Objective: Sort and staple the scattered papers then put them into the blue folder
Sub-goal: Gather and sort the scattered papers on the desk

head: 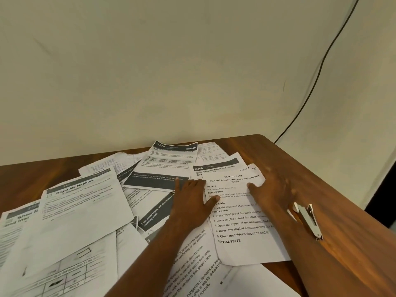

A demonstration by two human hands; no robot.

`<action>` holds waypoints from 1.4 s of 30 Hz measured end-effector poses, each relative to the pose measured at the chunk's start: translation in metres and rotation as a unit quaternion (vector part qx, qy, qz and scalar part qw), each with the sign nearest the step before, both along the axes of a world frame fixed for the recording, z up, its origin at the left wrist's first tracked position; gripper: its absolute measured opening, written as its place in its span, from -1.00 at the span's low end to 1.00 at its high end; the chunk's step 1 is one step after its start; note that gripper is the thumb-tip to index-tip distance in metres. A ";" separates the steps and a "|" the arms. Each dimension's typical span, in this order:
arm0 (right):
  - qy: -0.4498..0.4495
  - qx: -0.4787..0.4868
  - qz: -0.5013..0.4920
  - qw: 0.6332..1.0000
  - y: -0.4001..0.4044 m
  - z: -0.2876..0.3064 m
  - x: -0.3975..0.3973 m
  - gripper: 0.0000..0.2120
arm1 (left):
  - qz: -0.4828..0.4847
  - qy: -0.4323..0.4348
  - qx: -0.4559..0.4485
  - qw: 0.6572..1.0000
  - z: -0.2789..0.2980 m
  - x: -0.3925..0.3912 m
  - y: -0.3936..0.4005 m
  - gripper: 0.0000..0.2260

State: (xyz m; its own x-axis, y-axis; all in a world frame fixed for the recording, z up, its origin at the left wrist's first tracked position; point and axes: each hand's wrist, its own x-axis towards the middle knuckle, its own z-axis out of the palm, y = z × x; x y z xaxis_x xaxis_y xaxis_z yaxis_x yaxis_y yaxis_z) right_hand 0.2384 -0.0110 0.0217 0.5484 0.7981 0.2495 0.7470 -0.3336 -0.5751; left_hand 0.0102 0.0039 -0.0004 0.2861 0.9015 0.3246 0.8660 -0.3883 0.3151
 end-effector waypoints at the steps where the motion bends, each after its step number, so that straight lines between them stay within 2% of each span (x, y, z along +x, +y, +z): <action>1: 0.004 -0.001 -0.002 1.000 0.001 0.001 0.001 -0.36 | -0.006 -0.009 0.008 1.000 0.000 0.000 0.000 -0.40; 6: 0.063 0.040 -0.010 0.997 0.004 -0.001 0.006 -0.87 | -0.009 -0.052 -0.013 0.999 -0.004 -0.003 0.002 -0.33; 9: 0.114 0.079 -0.008 0.990 0.004 0.003 0.005 -0.84 | -0.004 -0.155 -0.059 0.986 -0.002 -0.004 0.001 -0.25; 11: 0.178 0.092 0.015 0.980 0.005 0.007 0.002 -0.82 | -0.006 -0.252 -0.108 0.962 0.001 -0.007 -0.001 -0.21; 14: 0.241 0.125 0.041 0.962 0.014 0.005 0.000 -0.82 | 0.003 -0.335 -0.146 0.931 0.008 -0.014 -0.004 -0.18; 18: 0.284 0.173 0.059 0.941 0.016 0.022 -0.019 -0.92 | -0.002 -0.370 -0.146 0.918 0.023 -0.025 -0.006 -0.19; 21: 0.310 0.202 0.074 0.926 0.020 0.029 -0.033 -0.88 | 0.002 -0.408 -0.136 0.903 0.031 -0.037 -0.008 -0.21; 23: 0.332 0.212 0.087 0.915 0.022 0.032 -0.041 -0.86 | 0.009 -0.440 -0.139 0.887 0.035 -0.044 -0.010 -0.24; 26: 0.377 0.213 0.126 0.893 0.025 0.036 -0.052 -0.94 | 0.022 -0.497 -0.148 0.855 0.038 -0.053 -0.011 -0.29; 29: 0.437 0.188 0.159 0.865 0.029 0.037 -0.064 -0.94 | 0.064 -0.555 -0.150 0.816 0.042 -0.064 -0.008 -0.38; 33: 0.484 0.138 0.198 0.841 0.035 0.033 -0.079 -0.90 | 0.095 -0.571 -0.141 0.803 0.042 -0.086 0.002 -0.56; 36: 0.510 0.099 0.239 0.821 0.038 0.030 -0.091 -0.92 | 0.094 -0.621 -0.168 0.760 0.038 -0.107 0.011 -0.65; 42: 0.520 0.074 0.273 0.806 0.055 0.021 -0.113 -0.86 | 0.059 -0.634 -0.167 0.753 0.032 -0.140 0.012 -0.71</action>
State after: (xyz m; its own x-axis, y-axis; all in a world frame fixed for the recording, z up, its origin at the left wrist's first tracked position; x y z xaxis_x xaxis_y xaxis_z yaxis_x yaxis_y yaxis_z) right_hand 0.1259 0.0436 0.0425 0.0988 0.9951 -0.0042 -0.1521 0.0110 -0.9883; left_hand -0.1295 0.0164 0.0319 -0.1516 0.9882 0.0198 -0.1911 -0.0490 0.9804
